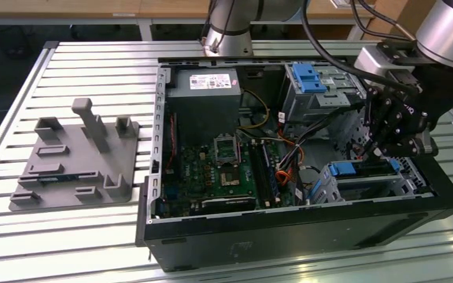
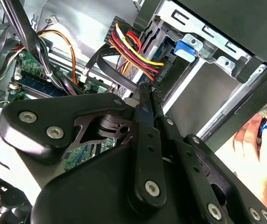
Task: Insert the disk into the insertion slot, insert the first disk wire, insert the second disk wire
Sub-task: 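Insert the second disk wire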
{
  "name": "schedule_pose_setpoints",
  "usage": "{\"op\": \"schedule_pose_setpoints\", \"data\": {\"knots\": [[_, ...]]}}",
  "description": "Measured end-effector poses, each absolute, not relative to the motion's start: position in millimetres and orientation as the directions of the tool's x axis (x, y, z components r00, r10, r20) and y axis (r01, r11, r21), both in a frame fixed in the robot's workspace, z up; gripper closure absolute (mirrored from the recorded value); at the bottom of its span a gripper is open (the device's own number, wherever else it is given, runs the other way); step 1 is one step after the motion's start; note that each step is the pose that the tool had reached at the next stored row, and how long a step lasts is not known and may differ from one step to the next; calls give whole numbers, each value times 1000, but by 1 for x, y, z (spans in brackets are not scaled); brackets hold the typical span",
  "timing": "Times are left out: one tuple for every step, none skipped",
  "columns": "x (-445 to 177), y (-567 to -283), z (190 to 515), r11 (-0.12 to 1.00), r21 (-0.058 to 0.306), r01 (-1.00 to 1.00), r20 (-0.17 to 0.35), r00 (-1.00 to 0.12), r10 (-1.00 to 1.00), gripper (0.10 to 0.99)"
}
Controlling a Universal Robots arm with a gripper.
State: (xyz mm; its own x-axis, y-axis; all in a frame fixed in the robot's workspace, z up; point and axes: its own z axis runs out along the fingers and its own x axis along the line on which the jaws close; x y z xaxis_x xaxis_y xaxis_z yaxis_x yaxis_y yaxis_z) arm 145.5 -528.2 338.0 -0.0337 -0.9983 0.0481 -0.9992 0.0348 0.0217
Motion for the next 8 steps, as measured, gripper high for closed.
{"op": "schedule_pose_setpoints", "data": {"knots": [[145, -528, 338, 35, 22, -999, 48, -34, -998, 941], [145, -528, 338, 35, 22, -999, 48, -34, -998, 941], [146, -528, 337, 35, 22, -999, 48, -34, -998, 941], [145, -528, 337, 35, 22, -999, 48, -34, -998, 941], [146, -529, 337, 35, 22, -999, 48, -34, -998, 941], [146, -529, 337, 35, 22, -999, 48, -34, -998, 941], [146, -529, 337, 35, 22, -999, 48, -34, -998, 941], [146, -529, 337, 34, 22, -999, 48, -33, -998, 941]]}}
